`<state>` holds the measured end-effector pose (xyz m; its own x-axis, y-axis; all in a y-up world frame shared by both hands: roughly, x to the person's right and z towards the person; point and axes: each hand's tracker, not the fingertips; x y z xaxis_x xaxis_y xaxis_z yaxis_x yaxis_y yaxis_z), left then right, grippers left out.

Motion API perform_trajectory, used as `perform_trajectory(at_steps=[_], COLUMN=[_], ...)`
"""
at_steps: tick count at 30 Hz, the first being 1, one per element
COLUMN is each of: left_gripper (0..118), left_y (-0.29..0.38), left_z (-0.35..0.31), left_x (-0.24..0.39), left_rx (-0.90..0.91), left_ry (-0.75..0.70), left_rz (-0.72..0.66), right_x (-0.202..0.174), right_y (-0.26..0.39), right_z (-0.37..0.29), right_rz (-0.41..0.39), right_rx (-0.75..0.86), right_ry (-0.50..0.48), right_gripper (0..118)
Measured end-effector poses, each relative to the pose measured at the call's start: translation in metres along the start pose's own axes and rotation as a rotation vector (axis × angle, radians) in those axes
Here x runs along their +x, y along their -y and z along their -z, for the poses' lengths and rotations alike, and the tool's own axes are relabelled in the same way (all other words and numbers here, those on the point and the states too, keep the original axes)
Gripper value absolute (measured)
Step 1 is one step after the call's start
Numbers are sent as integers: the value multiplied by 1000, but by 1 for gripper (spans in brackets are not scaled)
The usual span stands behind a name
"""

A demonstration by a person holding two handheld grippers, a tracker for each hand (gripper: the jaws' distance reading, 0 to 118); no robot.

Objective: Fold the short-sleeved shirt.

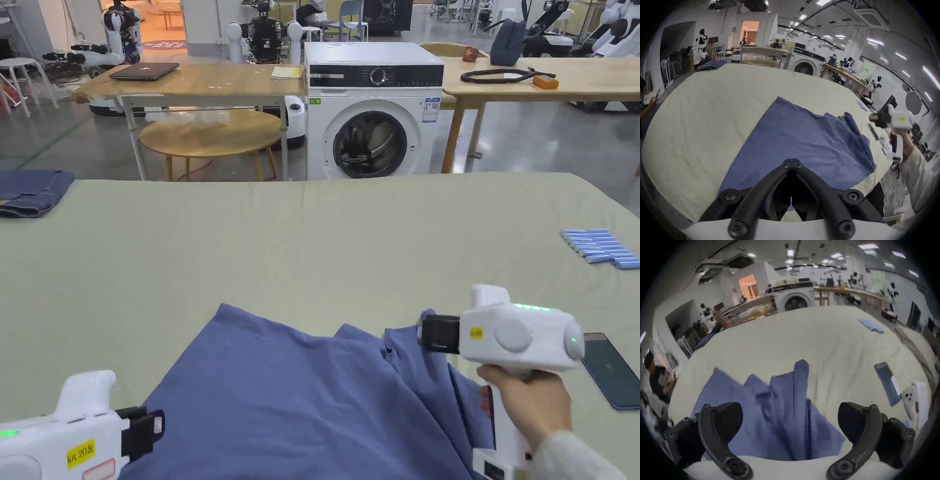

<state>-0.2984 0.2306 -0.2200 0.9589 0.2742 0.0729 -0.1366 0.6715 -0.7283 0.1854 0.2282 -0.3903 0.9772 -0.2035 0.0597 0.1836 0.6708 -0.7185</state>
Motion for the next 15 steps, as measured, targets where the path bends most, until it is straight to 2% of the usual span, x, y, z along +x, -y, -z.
perform_trajectory(at_steps=[3, 5, 7, 8, 9, 10, 12, 13, 15], left_gripper=[0, 0, 0, 0, 0, 0, 0, 0, 0], left_y=[1, 2, -2, -4, -7, -12, -25, -34, -53], left_z=[7, 8, 12, 11, 15, 20, 33, 38, 50], left_x=[0, -2, -5, 1, 1, 1, -10, -9, -6], left_rx=[-25, -39, -43, -52, -63, -69, -79, -78, -68], left_ry=[-2, -2, -3, 1, 1, 0, 6, 11, 19], left_rz=[-5, -13, -25, -28, -32, -32, -30, -30, -33], right_x=[16, 21, 15, 15, 16, 16, 21, 23, 39], right_y=[-20, -19, -13, -9, -5, 2, -2, 0, -11], right_z=[67, 91, 87, 91, 93, 92, 96, 92, 106], right_rz=[8, -14, -41, -48, -47, -41, 47, 79, 90], right_rx=[-102, -144, -207, -229, -241, -214, -240, -223, -271], right_ry=[66, 120, 93, 106, 134, 122, 54, 52, 31], right_gripper=[114, 111, 75, 51, 2, 0, 0, 0, 0])
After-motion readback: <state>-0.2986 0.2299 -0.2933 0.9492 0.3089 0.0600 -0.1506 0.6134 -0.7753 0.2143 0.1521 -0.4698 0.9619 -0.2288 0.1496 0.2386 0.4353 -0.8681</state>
